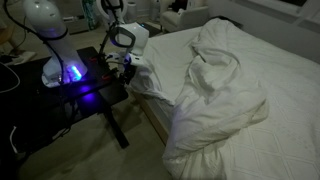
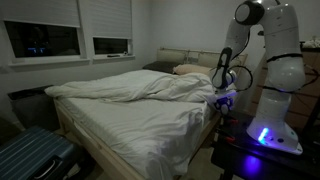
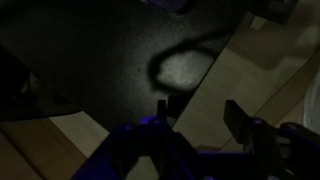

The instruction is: Spread the corner of the bed well

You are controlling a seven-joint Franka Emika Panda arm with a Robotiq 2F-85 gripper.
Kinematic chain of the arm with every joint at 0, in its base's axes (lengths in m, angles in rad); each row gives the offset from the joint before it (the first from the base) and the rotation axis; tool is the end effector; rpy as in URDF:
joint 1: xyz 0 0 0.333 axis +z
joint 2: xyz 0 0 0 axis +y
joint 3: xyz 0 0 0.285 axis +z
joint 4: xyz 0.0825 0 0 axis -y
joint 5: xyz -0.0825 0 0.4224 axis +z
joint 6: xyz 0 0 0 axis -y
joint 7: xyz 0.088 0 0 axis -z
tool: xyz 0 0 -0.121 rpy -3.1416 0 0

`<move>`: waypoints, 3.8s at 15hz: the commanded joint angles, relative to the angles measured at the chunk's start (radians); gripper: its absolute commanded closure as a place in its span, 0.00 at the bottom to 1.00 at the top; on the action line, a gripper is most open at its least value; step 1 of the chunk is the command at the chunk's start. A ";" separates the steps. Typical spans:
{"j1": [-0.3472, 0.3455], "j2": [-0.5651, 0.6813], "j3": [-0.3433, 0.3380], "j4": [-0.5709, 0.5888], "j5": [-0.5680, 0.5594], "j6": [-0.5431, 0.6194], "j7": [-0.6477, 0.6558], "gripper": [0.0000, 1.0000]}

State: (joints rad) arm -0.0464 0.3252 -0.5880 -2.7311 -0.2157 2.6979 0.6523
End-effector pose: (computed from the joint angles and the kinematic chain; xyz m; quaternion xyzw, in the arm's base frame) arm 0.2540 -0.2346 0.0396 0.8406 -0.5037 -0.1579 0.1215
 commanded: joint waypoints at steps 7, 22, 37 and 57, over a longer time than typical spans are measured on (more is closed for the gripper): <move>-0.030 0.038 0.005 0.024 0.047 0.133 0.025 0.00; 0.023 0.105 0.100 0.101 0.303 0.378 0.145 0.00; -0.184 0.478 0.064 0.513 0.496 0.435 -0.012 0.00; -0.400 0.576 0.242 0.763 0.512 0.214 -0.230 0.34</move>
State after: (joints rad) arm -0.4269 0.8905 -0.3509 -1.9992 0.2617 2.9723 0.4527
